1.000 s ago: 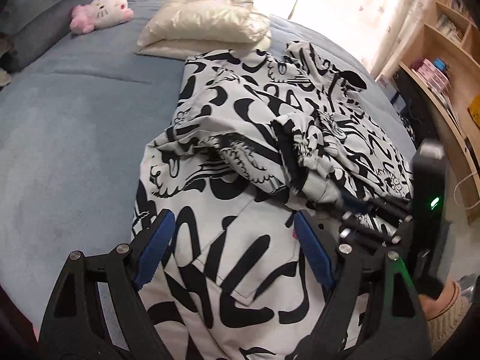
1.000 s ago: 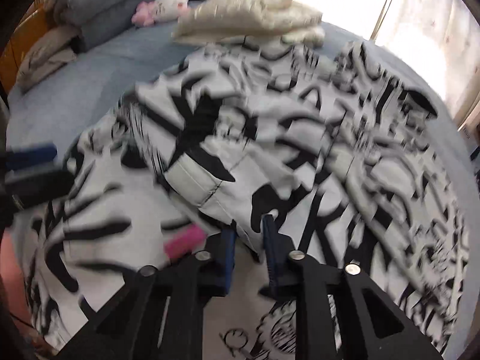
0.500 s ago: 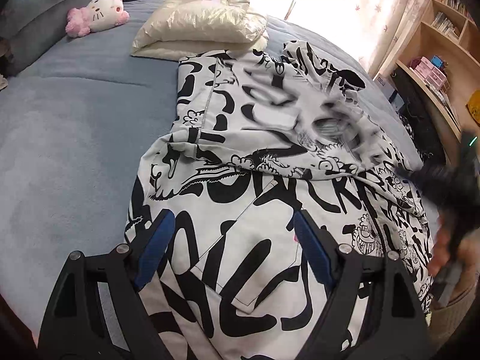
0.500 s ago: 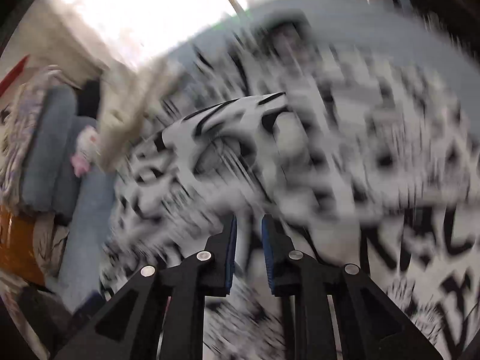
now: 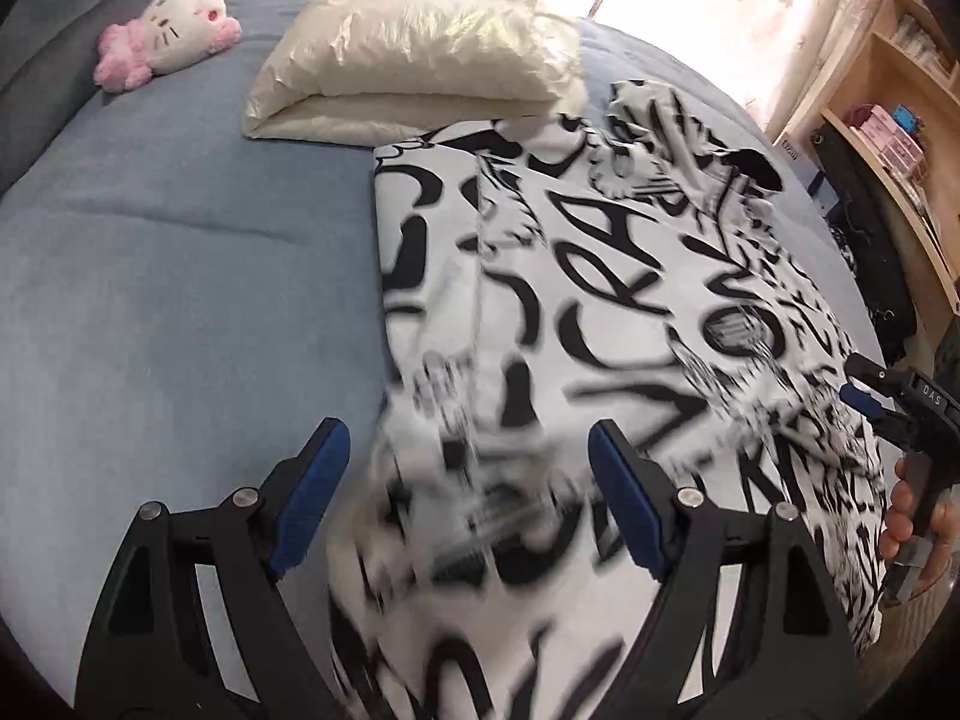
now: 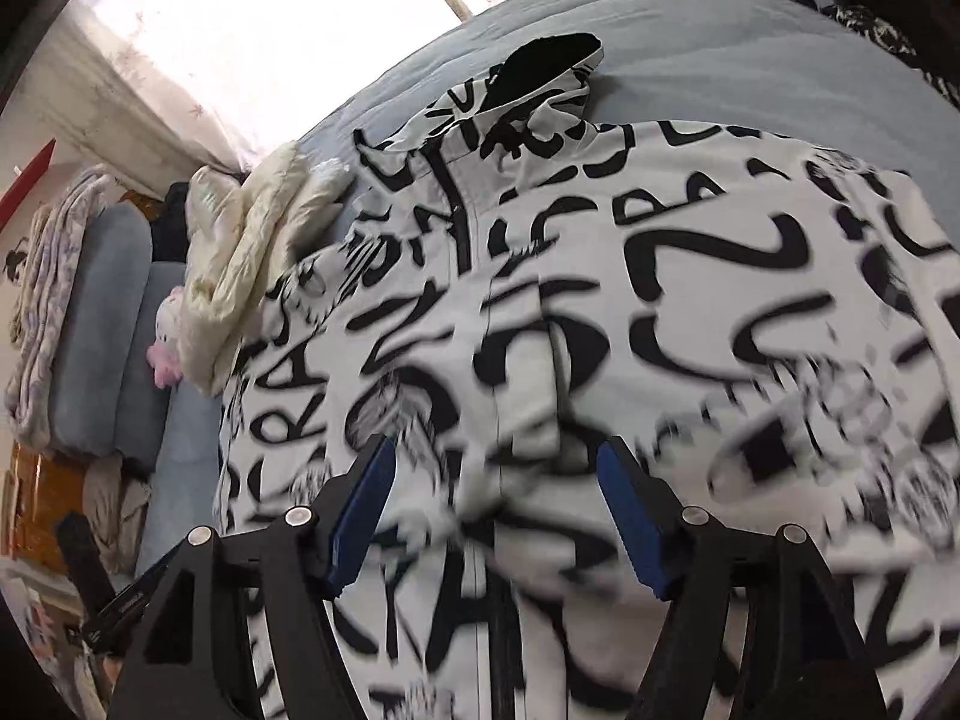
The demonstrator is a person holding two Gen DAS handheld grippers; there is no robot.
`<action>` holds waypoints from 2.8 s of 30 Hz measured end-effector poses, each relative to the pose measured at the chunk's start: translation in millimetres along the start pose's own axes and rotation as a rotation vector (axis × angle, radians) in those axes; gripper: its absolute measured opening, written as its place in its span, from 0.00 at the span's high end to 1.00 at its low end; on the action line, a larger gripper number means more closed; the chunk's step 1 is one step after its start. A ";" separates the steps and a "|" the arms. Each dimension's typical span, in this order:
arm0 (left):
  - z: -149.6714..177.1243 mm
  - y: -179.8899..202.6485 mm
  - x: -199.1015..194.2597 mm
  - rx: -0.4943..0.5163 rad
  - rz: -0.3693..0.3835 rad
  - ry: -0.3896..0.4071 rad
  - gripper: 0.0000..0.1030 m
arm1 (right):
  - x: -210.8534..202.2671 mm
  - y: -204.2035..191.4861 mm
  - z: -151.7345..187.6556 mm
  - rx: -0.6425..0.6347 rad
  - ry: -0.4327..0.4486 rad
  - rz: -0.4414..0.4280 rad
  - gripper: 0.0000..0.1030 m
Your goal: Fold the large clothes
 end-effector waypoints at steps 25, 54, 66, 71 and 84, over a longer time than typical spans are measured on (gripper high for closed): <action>-110.7 -6.0 64.1 -0.080 -0.196 0.184 0.97 | 51.6 -41.0 -65.2 -0.237 0.226 0.112 0.93; -4.7 81.0 74.4 0.057 -0.123 0.069 0.94 | 101.6 -99.6 20.3 -0.361 0.005 0.168 0.59; -14.8 11.6 54.7 -0.049 -0.087 0.081 0.94 | 33.5 36.4 2.8 -0.006 0.081 0.160 0.57; -6.5 23.9 43.0 -0.028 -0.120 0.081 0.94 | 16.4 35.1 15.5 0.000 0.093 0.115 0.57; 46.6 57.2 -29.6 0.018 -0.116 0.155 0.80 | -64.5 12.6 66.7 -0.031 0.133 0.026 0.56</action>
Point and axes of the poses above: each gripper's, at about its wrist camera, not at the fingertips, and x roughly the way its jaws point, y to its right, z to its underside, the point moved 5 cm from there along x, roughly the way its jaws point, and after that the axes turned 15 degrees about -y, right-handed, at the moved point
